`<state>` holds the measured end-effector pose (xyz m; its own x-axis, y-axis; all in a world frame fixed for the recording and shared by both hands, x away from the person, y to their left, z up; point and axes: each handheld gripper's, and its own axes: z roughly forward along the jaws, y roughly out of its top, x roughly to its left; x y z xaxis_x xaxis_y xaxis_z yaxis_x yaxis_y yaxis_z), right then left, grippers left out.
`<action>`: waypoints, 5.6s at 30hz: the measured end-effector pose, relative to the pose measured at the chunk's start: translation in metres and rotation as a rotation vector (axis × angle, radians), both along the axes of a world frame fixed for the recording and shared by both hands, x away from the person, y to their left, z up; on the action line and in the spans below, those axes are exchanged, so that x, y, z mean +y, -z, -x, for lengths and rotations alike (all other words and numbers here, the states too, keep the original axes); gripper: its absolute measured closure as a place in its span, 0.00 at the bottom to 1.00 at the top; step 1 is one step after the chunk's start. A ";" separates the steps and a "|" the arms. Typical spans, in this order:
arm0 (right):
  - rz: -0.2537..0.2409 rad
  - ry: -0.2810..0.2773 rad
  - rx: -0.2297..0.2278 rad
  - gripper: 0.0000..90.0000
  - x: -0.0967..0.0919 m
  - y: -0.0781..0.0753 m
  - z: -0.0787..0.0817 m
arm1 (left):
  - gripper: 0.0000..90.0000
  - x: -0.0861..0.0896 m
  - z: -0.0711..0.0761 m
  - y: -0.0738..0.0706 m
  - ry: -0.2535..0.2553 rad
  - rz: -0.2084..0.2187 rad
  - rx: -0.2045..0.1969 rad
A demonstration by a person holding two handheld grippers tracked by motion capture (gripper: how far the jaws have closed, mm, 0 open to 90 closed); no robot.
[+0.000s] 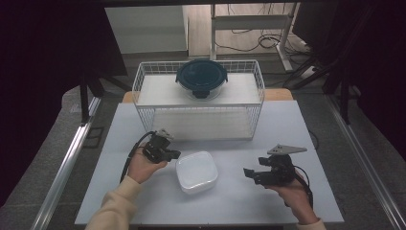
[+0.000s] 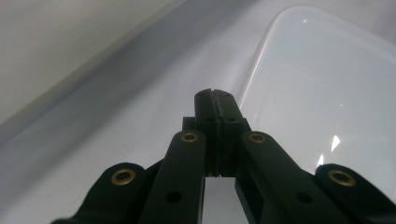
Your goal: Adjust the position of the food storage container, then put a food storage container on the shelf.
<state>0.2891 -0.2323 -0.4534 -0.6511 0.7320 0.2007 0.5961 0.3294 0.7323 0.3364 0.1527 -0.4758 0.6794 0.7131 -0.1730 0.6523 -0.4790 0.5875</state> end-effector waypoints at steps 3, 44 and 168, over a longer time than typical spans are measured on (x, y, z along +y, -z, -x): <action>-0.003 0.001 -0.001 0.25 0.000 -0.001 0.000 | 1.00 0.000 0.000 0.002 0.005 -0.011 0.008; -0.004 0.025 -0.011 0.25 -0.006 -0.003 0.000 | 1.00 -0.024 0.061 0.017 0.121 0.030 0.117; -0.242 0.008 0.303 0.53 0.033 0.035 0.021 | 0.45 -0.024 0.071 0.034 -0.152 0.544 0.303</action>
<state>0.2678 -0.1997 -0.4880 -0.5298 0.6448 0.5510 0.7995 0.1629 0.5782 0.2649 0.1288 -0.5095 0.4414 0.5542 -0.7057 0.8649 -0.0534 0.4991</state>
